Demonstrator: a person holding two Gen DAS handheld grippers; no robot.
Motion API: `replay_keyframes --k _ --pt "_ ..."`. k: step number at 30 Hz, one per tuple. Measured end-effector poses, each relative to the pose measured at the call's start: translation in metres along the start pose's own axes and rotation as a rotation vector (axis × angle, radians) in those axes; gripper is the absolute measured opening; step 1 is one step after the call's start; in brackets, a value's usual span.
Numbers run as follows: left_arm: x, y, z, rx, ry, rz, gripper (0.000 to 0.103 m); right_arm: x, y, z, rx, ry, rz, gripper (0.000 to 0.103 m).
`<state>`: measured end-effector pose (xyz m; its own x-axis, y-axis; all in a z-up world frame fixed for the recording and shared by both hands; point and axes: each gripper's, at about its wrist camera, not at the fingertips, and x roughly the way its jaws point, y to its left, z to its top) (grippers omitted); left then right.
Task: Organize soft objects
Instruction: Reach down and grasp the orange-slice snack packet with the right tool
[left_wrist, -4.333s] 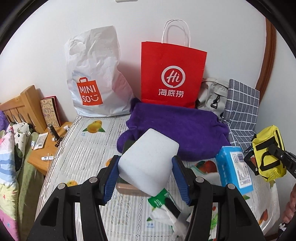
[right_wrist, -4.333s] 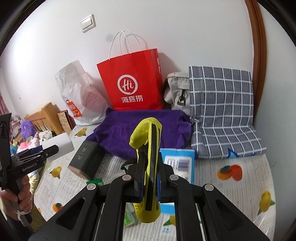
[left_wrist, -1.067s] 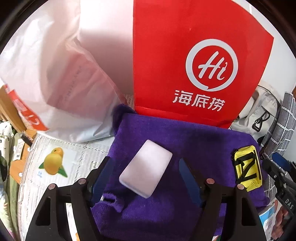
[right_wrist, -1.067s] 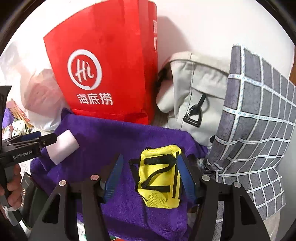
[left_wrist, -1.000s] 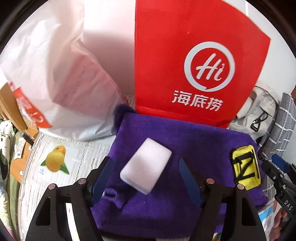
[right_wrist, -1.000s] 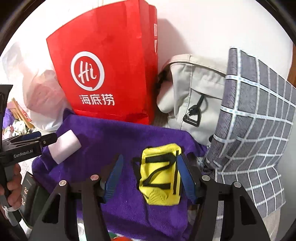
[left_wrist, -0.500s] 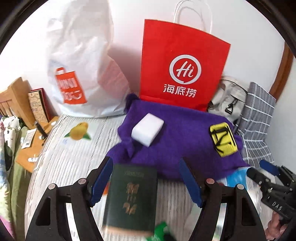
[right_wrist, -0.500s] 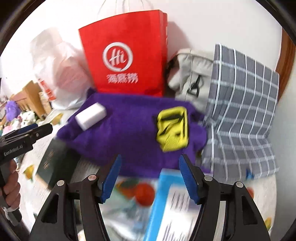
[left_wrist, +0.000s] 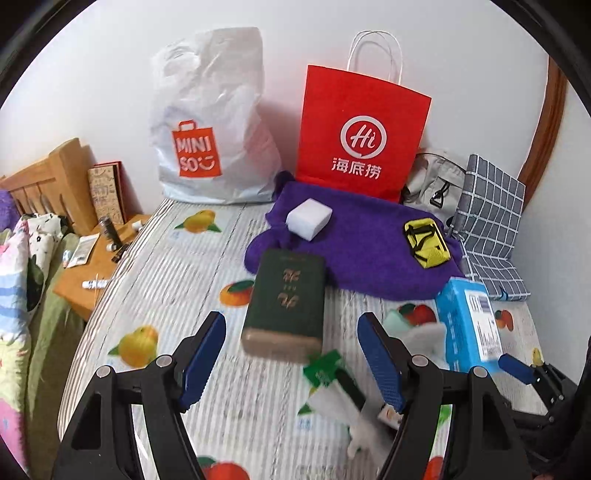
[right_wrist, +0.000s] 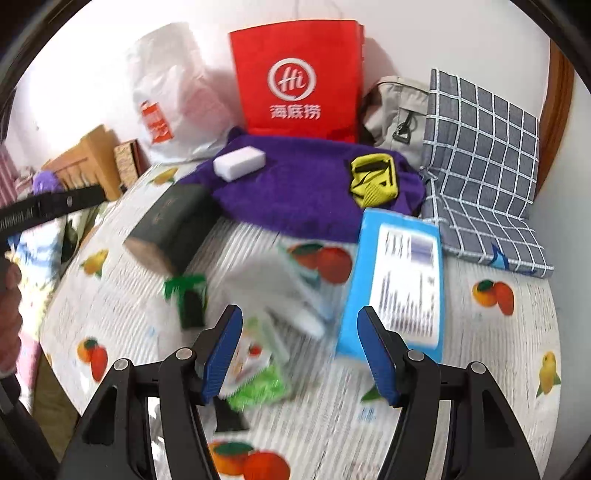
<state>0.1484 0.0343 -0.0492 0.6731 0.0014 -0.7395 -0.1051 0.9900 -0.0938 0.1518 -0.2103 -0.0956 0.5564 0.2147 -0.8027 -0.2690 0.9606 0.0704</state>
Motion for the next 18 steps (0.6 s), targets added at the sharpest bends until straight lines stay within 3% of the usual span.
replay_keyframes --k 4,11,18 --pt "-0.005 0.004 -0.016 0.006 0.017 0.005 0.072 0.002 0.015 -0.021 -0.066 -0.011 0.002 0.073" --pt "-0.013 0.011 -0.027 0.003 0.018 -0.007 0.072 0.008 0.038 -0.031 -0.179 -0.02 0.013 0.079" --pt "-0.005 0.018 -0.029 -0.007 0.035 -0.03 0.072 0.029 0.055 -0.032 -0.266 0.021 -0.008 0.08"
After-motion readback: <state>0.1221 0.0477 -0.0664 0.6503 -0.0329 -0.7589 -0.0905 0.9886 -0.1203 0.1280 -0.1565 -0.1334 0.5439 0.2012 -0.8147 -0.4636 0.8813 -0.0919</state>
